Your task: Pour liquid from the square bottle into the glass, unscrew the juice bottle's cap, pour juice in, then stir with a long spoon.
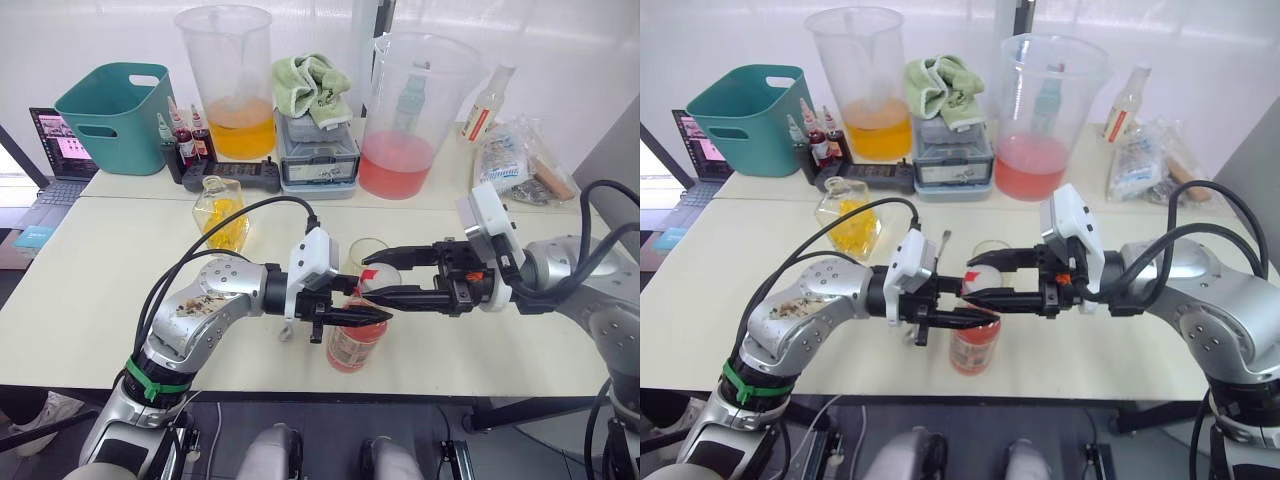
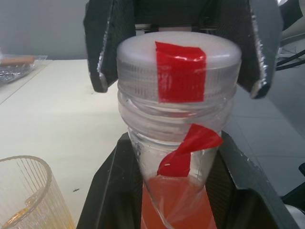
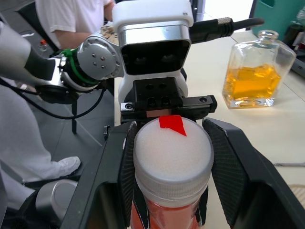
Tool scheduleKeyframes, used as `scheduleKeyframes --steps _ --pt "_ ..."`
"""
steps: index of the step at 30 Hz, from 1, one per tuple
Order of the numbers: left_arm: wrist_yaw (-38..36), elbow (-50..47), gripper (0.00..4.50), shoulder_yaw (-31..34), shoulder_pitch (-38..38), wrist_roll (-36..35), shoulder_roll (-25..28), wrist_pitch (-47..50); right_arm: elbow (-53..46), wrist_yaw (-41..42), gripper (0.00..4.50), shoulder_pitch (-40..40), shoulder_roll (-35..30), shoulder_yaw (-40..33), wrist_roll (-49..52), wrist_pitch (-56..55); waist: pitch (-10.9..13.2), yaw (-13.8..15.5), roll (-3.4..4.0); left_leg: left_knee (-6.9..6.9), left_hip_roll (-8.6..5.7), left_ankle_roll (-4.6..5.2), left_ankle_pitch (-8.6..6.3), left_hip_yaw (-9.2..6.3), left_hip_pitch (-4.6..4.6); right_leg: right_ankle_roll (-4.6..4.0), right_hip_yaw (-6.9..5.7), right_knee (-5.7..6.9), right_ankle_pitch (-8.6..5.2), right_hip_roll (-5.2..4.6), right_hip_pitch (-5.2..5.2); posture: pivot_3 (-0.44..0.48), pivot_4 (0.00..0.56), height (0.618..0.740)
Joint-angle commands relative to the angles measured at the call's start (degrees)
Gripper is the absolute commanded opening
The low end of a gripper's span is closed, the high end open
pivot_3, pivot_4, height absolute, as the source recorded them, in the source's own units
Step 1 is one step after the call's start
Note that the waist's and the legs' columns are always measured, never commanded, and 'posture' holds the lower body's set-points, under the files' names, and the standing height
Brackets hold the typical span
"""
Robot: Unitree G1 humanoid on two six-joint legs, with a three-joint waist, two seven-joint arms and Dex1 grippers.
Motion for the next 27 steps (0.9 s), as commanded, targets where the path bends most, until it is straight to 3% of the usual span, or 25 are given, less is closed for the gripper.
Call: scheduleKeyframes --steps 1,8,27 --pt "1.6 -0.4 1.31 -1.2 0.9 0.6 0.0 1.4 1.9 7.3 1.71 -2.7 -0.1 3.9 -4.3 -3.9 0.0 -0.1 0.00 0.02 0.00 0.00 0.00 0.00 0.00 0.00 0.00 0.00 0.00 0.00 0.01 0.000 0.150 0.739" --pt "3.1 -1.9 1.31 -0.5 2.2 0.4 0.4 2.0 8.3 15.6 1.71 -7.7 0.9 7.7 -9.5 -7.5 0.0 -0.2 0.00 0.19 0.07 0.02 -0.03 -0.06 0.00 0.00 -0.03 0.01 0.00 0.05 0.09 0.000 0.150 0.739" --pt "3.8 -2.4 1.31 -0.4 2.6 -0.2 0.7 2.7 11.7 19.6 1.71 -11.5 4.0 6.5 -11.4 -8.6 0.0 -0.2 0.01 0.18 0.08 -0.09 0.01 -0.09 0.00 -0.01 -0.05 0.02 0.00 -0.14 0.05 0.000 0.150 0.739"
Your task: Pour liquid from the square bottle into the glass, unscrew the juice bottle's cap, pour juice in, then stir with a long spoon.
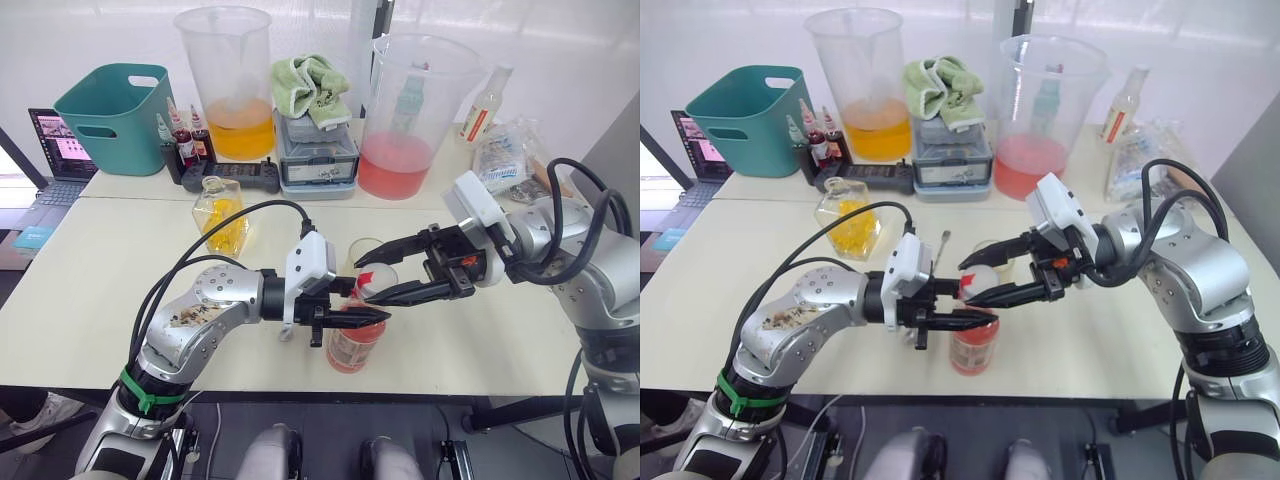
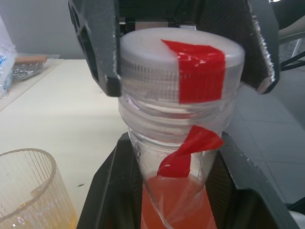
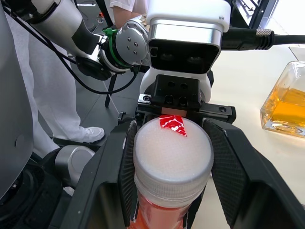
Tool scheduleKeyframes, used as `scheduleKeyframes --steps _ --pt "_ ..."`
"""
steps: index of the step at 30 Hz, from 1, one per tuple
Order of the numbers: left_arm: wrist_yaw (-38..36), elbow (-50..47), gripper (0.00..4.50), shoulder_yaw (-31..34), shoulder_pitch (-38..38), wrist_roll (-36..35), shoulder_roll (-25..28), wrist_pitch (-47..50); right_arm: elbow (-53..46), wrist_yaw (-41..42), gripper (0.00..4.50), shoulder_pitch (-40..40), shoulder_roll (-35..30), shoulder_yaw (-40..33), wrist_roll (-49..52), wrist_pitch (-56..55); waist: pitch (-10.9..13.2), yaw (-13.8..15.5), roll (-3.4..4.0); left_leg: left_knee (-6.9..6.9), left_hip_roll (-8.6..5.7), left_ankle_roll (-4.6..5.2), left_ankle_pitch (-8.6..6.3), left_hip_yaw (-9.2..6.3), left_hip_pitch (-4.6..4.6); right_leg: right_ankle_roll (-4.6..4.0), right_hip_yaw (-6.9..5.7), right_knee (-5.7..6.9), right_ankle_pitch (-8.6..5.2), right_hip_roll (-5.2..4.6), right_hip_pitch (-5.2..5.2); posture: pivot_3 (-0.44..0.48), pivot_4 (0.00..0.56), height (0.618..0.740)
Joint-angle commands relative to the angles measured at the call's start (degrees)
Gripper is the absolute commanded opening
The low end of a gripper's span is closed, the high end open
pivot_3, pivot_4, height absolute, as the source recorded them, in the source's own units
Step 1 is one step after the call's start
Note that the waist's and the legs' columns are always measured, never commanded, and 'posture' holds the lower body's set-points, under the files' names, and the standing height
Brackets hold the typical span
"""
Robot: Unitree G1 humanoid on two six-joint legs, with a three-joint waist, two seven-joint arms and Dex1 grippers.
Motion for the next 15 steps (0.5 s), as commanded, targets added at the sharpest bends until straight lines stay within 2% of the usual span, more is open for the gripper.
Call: scheduleKeyframes --steps 1,15 --pt "0.4 0.5 1.31 -1.4 0.4 0.2 0.5 1.8 -0.9 0.1 1.71 -1.8 0.8 -1.4 0.3 -0.6 0.0 0.0 0.00 0.00 0.00 0.00 0.00 0.00 0.00 0.00 0.00 0.00 0.00 -0.01 -0.01 0.000 0.150 0.739" --pt "1.0 0.2 1.31 -1.3 0.8 -0.5 0.9 2.0 -1.5 -2.0 1.71 -4.0 1.6 -5.5 2.2 -0.3 0.0 -0.1 0.00 -0.04 -0.03 -0.20 0.12 0.12 -0.14 0.01 -0.01 0.07 0.00 -0.15 -0.28 0.000 0.150 0.739"
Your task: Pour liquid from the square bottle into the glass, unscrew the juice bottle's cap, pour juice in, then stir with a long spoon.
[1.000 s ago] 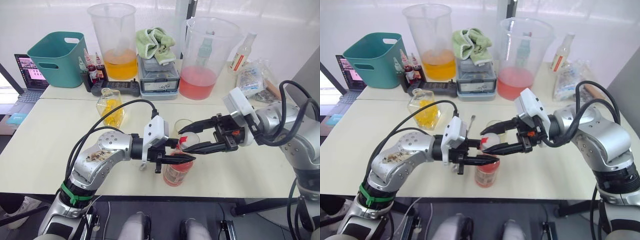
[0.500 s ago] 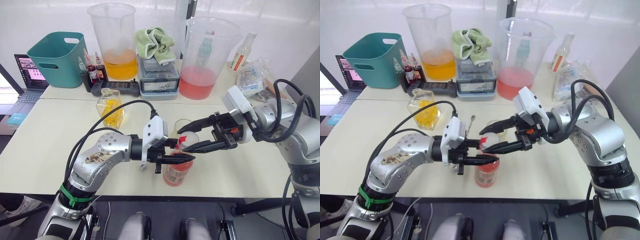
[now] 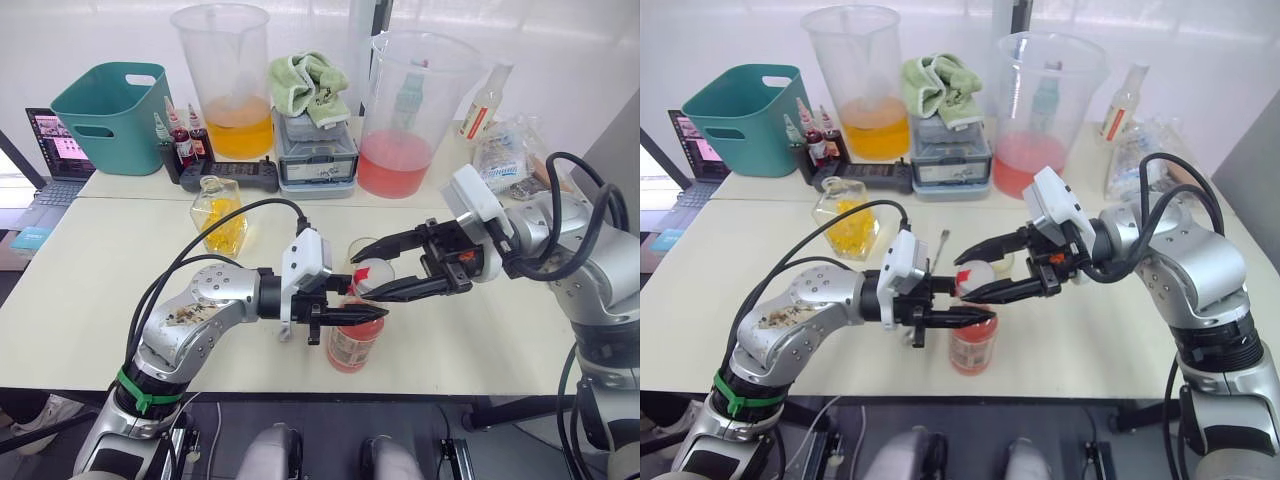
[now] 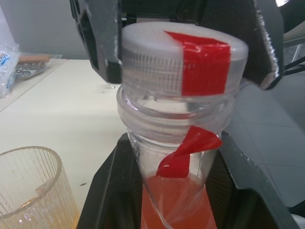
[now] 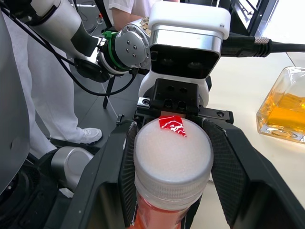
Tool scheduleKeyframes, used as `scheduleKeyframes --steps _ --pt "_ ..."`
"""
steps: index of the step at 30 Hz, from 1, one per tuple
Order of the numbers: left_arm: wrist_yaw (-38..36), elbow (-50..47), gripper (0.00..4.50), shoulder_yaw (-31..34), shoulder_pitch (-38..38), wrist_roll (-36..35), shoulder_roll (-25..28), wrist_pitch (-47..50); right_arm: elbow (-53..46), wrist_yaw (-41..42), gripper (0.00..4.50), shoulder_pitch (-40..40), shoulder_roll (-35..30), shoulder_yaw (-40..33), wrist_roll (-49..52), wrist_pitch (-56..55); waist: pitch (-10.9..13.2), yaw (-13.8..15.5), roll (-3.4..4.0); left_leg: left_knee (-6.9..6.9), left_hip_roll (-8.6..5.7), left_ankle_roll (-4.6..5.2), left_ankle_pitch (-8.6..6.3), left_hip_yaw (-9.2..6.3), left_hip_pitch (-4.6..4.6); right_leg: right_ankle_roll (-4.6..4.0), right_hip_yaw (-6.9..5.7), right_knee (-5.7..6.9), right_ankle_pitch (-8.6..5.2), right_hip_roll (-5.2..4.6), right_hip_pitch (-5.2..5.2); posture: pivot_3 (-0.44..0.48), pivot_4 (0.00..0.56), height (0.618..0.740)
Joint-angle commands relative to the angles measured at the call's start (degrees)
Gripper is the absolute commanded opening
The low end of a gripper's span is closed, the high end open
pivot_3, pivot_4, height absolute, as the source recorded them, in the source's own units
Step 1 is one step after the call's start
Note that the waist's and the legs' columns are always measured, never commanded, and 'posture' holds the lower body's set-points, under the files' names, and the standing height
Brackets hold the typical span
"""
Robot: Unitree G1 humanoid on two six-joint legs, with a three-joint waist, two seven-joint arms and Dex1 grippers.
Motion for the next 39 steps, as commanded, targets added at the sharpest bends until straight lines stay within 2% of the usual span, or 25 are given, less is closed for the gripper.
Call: scheduleKeyframes --steps 1,12,17,21,31,35,39 --pt "0.7 0.2 1.31 -1.6 0.6 0.6 0.5 1.7 -1.6 -1.4 1.71 -2.4 0.2 -5.3 2.4 -0.9 0.0 0.0 0.00 0.00 0.00 0.00 0.00 0.01 0.00 0.00 0.00 0.00 0.00 0.00 0.00 0.000 0.150 0.739" --pt "0.3 0.5 1.31 -1.4 0.4 0.1 1.0 1.7 0.0 -4.7 1.68 -4.8 -0.5 -8.6 4.9 2.5 0.0 -0.1 0.04 -0.04 -0.01 0.01 -0.01 0.04 -0.02 0.00 0.00 -0.01 0.00 -0.04 -0.06 0.000 0.150 0.739" --pt "0.1 0.9 1.31 -1.6 0.3 0.1 1.0 1.5 2.5 -9.2 1.59 -8.0 -1.3 -13.5 9.4 8.2 0.0 -0.1 0.03 -0.07 -0.01 0.01 -0.01 0.04 0.02 0.00 -0.06 -0.04 0.00 -0.07 0.00 0.000 0.150 0.739" --pt "-0.4 1.3 1.31 -1.8 0.3 0.4 1.1 0.9 3.1 -10.4 1.59 -7.5 -3.1 -15.1 8.9 8.8 0.0 -0.1 0.04 -0.14 -0.02 0.02 -0.02 0.06 0.02 0.00 -0.06 -0.04 0.00 -0.22 -0.03 0.000 0.150 0.739" --pt "-1.1 1.5 1.31 -2.1 0.7 1.0 1.6 -0.1 9.9 -13.9 1.59 -0.2 -9.3 -20.3 2.1 5.1 0.0 0.0 0.04 -0.15 -0.06 0.10 -0.05 0.17 0.02 0.00 -0.17 -0.09 0.00 -0.25 0.02 0.000 0.150 0.739" --pt "-0.8 1.5 1.31 -0.5 1.5 -0.5 1.2 0.0 14.2 -18.7 1.59 4.1 -9.9 -23.5 -1.2 4.8 0.0 -0.1 0.05 -0.17 -0.05 0.05 -0.02 0.23 0.05 0.01 -0.16 -0.05 0.01 -0.21 -0.01 0.000 0.150 0.739" --pt "-0.9 1.3 1.31 0.3 2.0 -0.8 1.7 0.0 19.6 -24.8 1.59 8.5 -9.4 -25.0 -8.1 -0.1 0.0 -0.1 0.05 -0.17 -0.06 0.05 -0.01 0.29 0.05 0.02 -0.15 -0.07 0.01 -0.16 0.01 0.000 0.150 0.739"
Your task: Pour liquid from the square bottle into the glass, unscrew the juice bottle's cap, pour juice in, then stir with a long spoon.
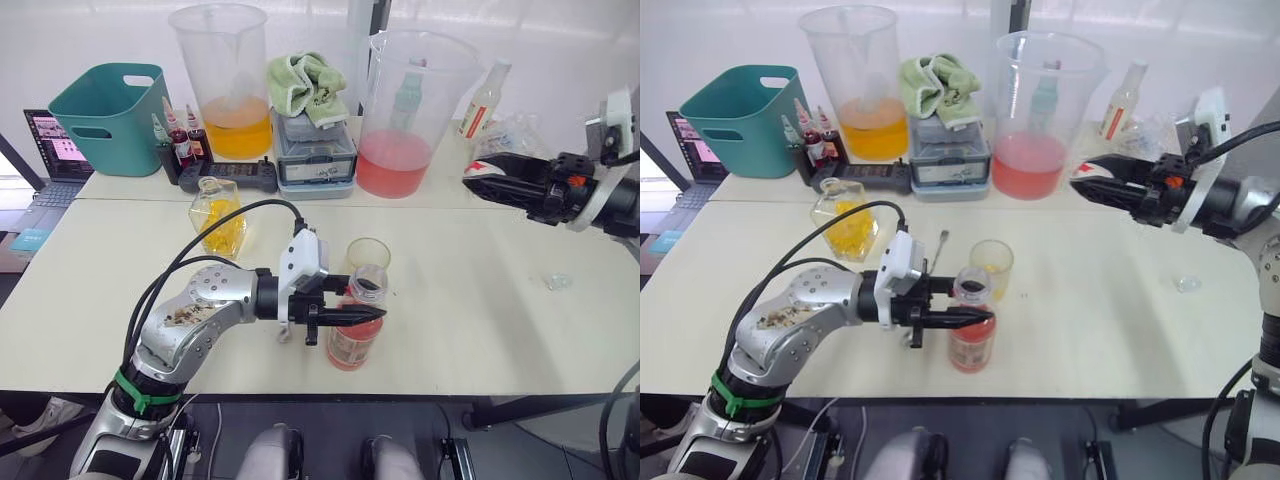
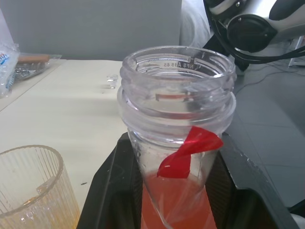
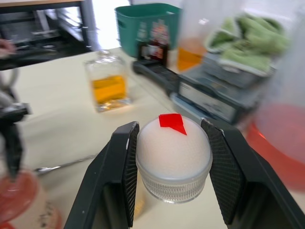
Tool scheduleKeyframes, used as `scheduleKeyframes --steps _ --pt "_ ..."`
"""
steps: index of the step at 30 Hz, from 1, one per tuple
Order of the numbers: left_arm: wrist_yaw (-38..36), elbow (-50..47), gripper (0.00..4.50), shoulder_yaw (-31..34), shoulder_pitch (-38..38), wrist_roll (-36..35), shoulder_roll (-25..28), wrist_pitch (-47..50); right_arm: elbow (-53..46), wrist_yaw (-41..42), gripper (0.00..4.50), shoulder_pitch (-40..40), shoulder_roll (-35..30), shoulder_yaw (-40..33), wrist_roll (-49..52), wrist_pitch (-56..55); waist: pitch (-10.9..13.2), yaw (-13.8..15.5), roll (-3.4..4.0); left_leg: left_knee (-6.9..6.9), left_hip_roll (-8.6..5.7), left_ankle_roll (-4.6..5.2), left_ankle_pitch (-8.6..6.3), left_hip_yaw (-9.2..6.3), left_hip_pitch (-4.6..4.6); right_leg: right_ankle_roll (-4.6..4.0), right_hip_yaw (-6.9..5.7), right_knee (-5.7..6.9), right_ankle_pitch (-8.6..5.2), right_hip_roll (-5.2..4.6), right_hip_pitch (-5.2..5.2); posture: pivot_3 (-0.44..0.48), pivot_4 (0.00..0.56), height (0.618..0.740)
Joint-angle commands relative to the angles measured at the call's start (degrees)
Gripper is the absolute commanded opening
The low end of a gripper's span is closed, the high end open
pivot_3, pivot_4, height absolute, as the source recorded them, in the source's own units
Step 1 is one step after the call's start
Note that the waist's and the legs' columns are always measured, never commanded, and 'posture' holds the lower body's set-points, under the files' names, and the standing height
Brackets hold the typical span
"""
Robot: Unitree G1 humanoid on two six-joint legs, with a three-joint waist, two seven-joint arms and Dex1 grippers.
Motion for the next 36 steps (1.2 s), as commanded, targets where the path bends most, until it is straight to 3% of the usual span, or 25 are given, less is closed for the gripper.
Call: scheduleKeyframes --steps 1,6,14,27,29,33,35,36 --pt "0.0 0.5 1.31 -0.5 1.3 -0.1 1.0 1.5 4.3 -6.4 1.59 2.3 -0.1 -3.3 -6.3 -6.1 0.0 0.0 0.00 0.00 0.00 0.00 0.00 0.02 0.00 0.00 0.02 0.00 0.00 0.02 -0.02 0.000 0.150 0.739" --pt "1.2 -0.7 1.31 0.5 2.1 -0.6 1.6 2.2 14.4 -18.8 1.59 4.3 4.3 -3.2 -15.2 -13.6 0.0 -0.4 0.01 0.00 0.01 -0.11 0.07 0.08 0.03 0.01 0.08 0.01 0.00 0.17 -0.01 0.000 0.150 0.739" --pt "3.3 -2.7 1.31 1.7 2.6 -1.5 2.1 3.6 27.6 -27.6 1.59 2.8 13.1 -1.8 -20.6 -20.6 0.0 -1.5 0.08 -0.05 0.06 -0.25 0.16 0.07 0.07 0.03 0.20 0.00 -0.01 0.43 0.06 0.000 0.150 0.739" --pt "4.8 -4.2 1.31 1.9 2.9 -2.5 2.9 4.5 39.2 -31.1 1.59 0.2 18.1 -0.9 -24.0 -26.7 0.0 -1.7 0.13 -0.15 0.11 -0.39 0.24 0.06 0.08 0.03 0.33 0.02 -0.01 0.56 0.02 0.000 0.150 0.739" --pt "4.7 -4.1 1.31 1.8 2.8 -2.5 2.9 4.4 39.5 -30.7 2.61 0.1 18.3 -1.1 -23.9 -26.7 0.0 -1.7 0.13 -0.15 0.10 -0.39 0.24 0.06 0.09 0.03 0.33 0.01 -0.01 0.56 0.01 0.000 0.150 0.739" --pt "4.7 -3.9 1.31 1.7 2.7 -2.5 2.9 4.3 39.6 -30.7 3.90 0.2 18.1 -1.2 -24.0 -26.9 0.0 -1.7 0.14 -0.16 0.11 -0.40 0.25 0.05 0.09 0.03 0.33 0.02 -0.02 0.56 0.01 0.000 0.150 0.739" --pt "4.6 -3.7 1.31 1.7 2.6 -2.4 3.0 4.2 39.1 -30.4 4.48 0.4 18.1 -1.3 -23.7 -26.7 0.0 -1.7 0.14 -0.16 0.10 -0.40 0.25 0.05 0.09 0.02 0.33 0.02 -0.01 0.56 0.01 0.000 0.150 0.739" --pt "4.5 -3.6 1.31 1.6 2.6 -2.4 3.0 4.1 38.4 -30.1 4.48 0.6 18.0 -1.5 -23.4 -26.7 0.0 -1.7 0.14 -0.16 0.11 -0.40 0.25 0.05 0.09 0.03 0.33 0.02 -0.01 0.56 0.01 0.000 0.150 0.739"
